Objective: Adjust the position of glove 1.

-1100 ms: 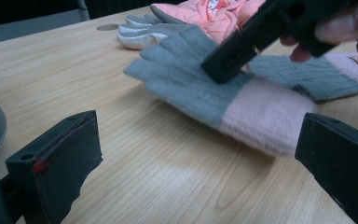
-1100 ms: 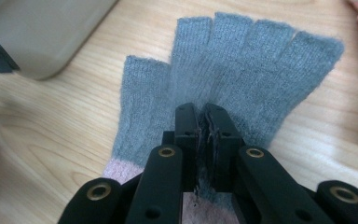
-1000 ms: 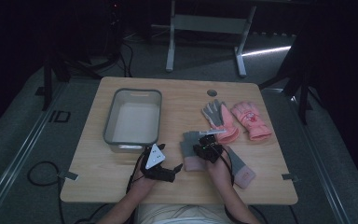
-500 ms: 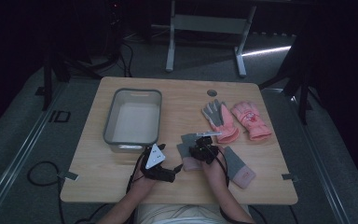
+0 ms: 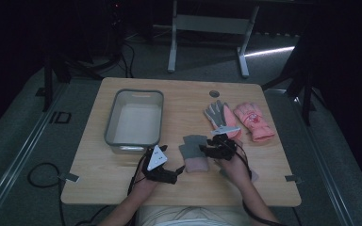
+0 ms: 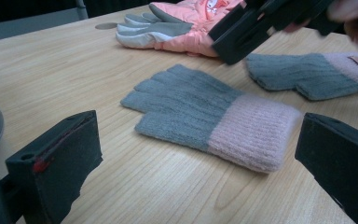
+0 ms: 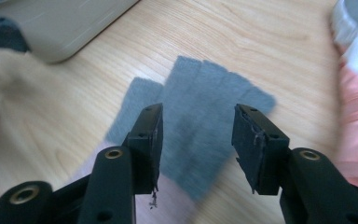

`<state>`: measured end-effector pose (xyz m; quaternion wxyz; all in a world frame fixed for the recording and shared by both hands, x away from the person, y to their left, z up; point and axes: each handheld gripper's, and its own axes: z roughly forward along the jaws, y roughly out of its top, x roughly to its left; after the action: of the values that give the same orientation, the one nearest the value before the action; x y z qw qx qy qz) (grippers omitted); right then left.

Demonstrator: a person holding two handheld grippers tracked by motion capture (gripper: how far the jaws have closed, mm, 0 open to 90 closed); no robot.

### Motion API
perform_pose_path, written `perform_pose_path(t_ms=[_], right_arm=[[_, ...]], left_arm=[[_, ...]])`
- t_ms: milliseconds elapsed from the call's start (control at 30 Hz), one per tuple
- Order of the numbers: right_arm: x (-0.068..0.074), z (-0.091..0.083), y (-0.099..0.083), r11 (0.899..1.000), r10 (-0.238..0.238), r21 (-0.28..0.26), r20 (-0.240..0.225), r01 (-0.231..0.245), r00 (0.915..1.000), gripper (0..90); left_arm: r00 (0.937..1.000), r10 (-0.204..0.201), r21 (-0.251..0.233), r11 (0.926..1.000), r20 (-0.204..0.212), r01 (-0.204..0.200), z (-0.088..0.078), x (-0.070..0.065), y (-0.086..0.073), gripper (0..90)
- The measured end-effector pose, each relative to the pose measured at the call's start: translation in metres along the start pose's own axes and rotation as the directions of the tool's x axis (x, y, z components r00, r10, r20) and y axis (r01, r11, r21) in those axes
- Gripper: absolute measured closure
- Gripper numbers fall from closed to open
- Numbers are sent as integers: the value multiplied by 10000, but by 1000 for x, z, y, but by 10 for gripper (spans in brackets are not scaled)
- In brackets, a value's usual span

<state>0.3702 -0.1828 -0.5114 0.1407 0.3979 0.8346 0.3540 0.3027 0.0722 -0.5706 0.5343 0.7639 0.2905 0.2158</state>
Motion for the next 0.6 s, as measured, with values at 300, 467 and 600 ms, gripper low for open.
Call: perform_pose_path(t_ms=[300, 467, 600], right_arm=[[-43, -42, -17, 9936, -1111, 168, -443, 1120, 9928, 599], [-58, -56, -39, 9932, -874, 723, -587, 915, 9944, 592], [-65, -59, -58, 9884, -987, 1112, -494, 1036, 9939, 592]], left_arm=[[10000, -31, -8, 10000, 2, 31, 0, 0, 0, 0], [10000, -50, -6, 10000, 9, 51, 0, 0, 0, 0], [10000, -73, -8, 10000, -7, 73, 0, 0, 0, 0]])
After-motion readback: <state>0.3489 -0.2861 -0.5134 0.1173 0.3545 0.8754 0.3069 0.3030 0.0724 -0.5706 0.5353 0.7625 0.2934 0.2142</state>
